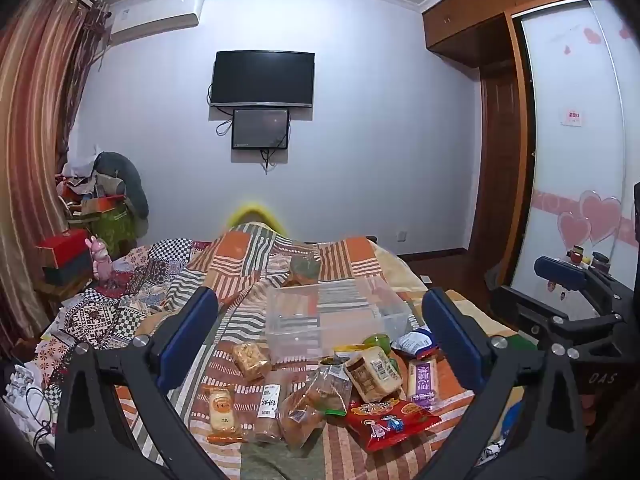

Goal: Organize snacks

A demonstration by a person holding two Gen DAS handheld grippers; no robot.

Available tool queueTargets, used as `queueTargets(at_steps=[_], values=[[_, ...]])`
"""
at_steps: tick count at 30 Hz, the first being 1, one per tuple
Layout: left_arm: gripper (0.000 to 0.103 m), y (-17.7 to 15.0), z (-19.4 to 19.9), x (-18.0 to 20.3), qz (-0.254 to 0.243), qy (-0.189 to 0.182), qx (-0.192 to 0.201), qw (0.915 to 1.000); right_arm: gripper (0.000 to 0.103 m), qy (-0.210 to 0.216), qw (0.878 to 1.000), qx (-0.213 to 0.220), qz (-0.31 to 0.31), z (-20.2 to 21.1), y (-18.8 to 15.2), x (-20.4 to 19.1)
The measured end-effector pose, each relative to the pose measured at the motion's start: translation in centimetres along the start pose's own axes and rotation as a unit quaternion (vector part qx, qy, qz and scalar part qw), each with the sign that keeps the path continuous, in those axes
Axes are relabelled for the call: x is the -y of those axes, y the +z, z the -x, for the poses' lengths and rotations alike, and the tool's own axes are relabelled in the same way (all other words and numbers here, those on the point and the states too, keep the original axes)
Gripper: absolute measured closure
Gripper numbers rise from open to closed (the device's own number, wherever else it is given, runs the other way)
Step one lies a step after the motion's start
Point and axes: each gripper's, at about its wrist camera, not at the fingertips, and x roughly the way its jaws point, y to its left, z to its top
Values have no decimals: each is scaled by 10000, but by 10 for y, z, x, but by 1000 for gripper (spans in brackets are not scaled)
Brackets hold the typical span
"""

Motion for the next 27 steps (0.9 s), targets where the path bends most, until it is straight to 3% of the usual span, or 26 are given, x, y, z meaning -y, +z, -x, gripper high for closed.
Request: queueTargets(at_steps=[27], values=[[0,2,1,4,52,-52,18,10000,0,-71,9999,91,-110,5,0,3]])
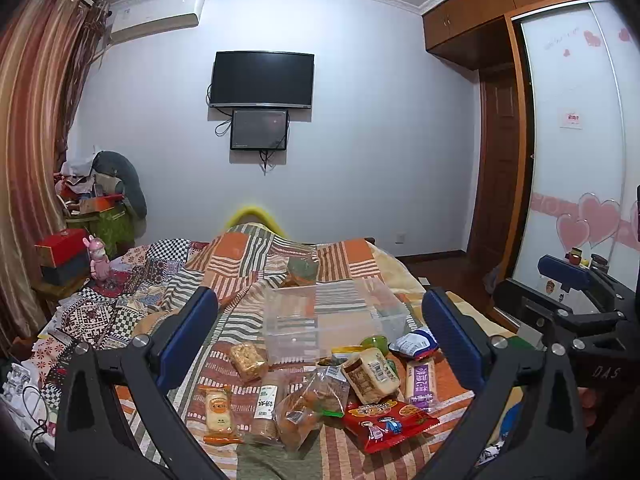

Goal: Organize snacks

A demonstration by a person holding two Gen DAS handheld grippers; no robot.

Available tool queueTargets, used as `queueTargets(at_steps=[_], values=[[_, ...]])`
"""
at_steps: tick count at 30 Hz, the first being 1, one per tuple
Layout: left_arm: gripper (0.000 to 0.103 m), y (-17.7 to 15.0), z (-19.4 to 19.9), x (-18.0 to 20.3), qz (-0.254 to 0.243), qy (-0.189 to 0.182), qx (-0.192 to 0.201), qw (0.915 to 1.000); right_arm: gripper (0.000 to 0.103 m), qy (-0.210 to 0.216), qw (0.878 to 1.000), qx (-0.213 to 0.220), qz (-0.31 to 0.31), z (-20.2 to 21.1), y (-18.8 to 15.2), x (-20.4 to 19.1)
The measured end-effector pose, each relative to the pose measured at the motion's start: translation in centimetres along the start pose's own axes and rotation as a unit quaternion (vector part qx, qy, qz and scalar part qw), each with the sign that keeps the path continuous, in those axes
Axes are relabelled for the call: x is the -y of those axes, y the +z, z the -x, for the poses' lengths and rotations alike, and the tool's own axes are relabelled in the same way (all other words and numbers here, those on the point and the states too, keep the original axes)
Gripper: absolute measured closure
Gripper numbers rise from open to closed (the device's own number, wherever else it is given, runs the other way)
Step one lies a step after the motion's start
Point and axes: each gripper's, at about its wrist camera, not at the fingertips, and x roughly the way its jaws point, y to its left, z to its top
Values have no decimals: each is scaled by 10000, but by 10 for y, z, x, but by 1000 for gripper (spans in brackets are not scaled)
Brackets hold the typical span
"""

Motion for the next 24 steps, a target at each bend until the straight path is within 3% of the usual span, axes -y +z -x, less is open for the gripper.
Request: queueTargets(at_steps=[24], values=[[0,-3,-5,1,31,-50,-19,10000,0,-5,10000,41,-26,3,2,-2]])
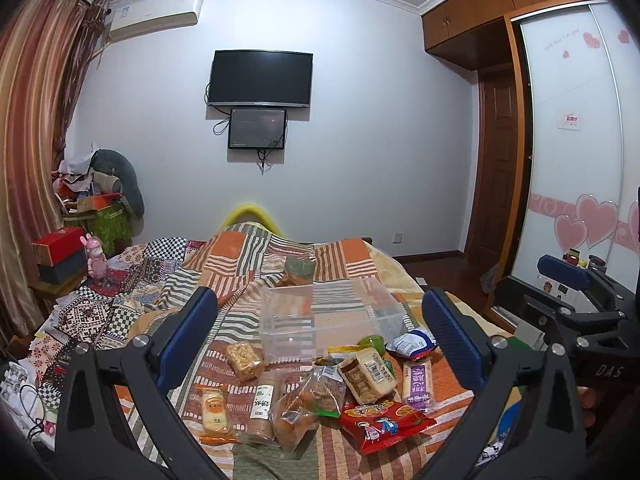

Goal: Organize snacks

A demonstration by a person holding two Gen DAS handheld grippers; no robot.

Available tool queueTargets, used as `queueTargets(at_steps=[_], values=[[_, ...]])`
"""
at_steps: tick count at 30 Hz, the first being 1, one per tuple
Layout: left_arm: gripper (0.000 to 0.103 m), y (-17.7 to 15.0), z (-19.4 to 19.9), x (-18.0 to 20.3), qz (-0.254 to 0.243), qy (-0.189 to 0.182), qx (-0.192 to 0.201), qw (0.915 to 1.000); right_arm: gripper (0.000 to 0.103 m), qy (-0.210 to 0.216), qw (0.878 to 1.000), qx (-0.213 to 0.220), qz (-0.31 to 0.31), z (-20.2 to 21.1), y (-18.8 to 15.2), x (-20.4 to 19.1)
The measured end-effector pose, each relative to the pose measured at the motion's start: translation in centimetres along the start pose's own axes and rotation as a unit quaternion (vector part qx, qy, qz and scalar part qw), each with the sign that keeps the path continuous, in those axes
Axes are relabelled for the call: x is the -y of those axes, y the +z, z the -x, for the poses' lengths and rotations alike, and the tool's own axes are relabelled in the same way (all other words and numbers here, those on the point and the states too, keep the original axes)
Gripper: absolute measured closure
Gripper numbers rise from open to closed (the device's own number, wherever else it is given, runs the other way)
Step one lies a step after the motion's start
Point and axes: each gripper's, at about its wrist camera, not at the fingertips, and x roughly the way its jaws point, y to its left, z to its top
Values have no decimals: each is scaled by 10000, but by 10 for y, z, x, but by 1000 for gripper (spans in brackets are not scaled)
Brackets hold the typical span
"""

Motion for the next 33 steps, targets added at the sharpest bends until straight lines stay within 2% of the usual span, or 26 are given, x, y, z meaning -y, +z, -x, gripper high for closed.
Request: queueTargets(at_steps=[33], values=[[0,-1,-2,-2,26,-88,-7,10000,0,61,9999,-40,-91,-1,-1,2]])
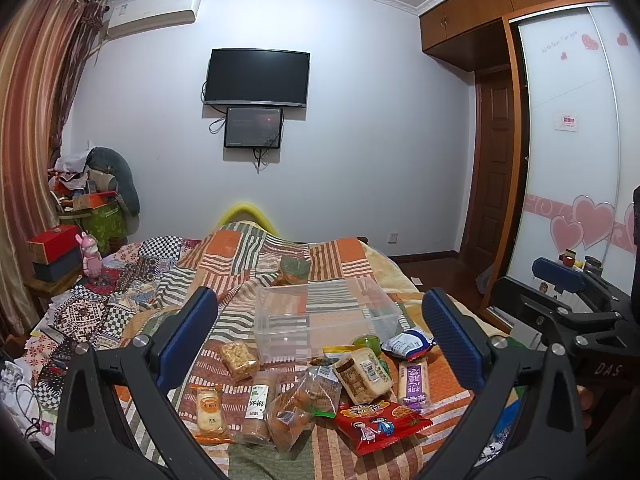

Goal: Organize snacks

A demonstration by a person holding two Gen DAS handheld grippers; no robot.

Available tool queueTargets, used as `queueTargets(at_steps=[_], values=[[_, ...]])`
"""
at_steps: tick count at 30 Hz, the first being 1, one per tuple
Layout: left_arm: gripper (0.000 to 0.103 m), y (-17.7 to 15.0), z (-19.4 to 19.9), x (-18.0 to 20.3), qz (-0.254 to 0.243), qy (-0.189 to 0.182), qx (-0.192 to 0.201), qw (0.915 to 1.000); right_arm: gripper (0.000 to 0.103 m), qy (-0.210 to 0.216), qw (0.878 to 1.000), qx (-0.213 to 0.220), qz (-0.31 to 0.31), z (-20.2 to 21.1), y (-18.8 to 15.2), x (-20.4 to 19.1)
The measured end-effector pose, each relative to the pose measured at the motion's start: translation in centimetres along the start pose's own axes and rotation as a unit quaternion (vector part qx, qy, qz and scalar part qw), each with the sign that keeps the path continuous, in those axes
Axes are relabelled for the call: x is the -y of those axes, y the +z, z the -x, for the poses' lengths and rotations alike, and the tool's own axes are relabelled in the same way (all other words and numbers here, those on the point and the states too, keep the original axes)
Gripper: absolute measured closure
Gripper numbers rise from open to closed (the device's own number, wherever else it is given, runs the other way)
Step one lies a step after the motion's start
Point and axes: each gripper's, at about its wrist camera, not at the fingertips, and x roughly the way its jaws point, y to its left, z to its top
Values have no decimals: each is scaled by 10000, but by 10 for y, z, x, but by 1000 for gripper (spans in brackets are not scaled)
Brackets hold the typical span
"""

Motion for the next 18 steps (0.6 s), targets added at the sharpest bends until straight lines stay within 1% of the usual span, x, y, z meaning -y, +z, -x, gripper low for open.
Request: queueTargets(at_steps=[2,5,6,8,9,10,13,18], values=[[2,0,-1,-1,-9,15,-7,10000,0,-15,10000,-22,10,-1,-1,-1],[12,-2,-5,-4,14,-30,-95,9999,4,15,9999,-105,21,-6,-4,1],[16,-3,-6,-6,27,-34,-131,9999,7,17,9999,-156,28,-8,-6,1],[20,-5,-12,-10,48,-13,-236,9997,12,24,9997,-251,46,-12,-8,2],[24,-6,-14,-12,54,6,-276,9996,16,21,9995,-298,51,-14,-10,3],[28,-7,-17,-15,53,31,-342,9994,19,19,9993,-363,55,-17,-12,4],[34,-13,-26,-28,47,101,-552,9984,26,-11,9981,-621,39,-27,-19,12],[44,-25,-52,-62,119,234,-1082,9938,34,-135,9934,-1135,-87,-47,-34,34]])
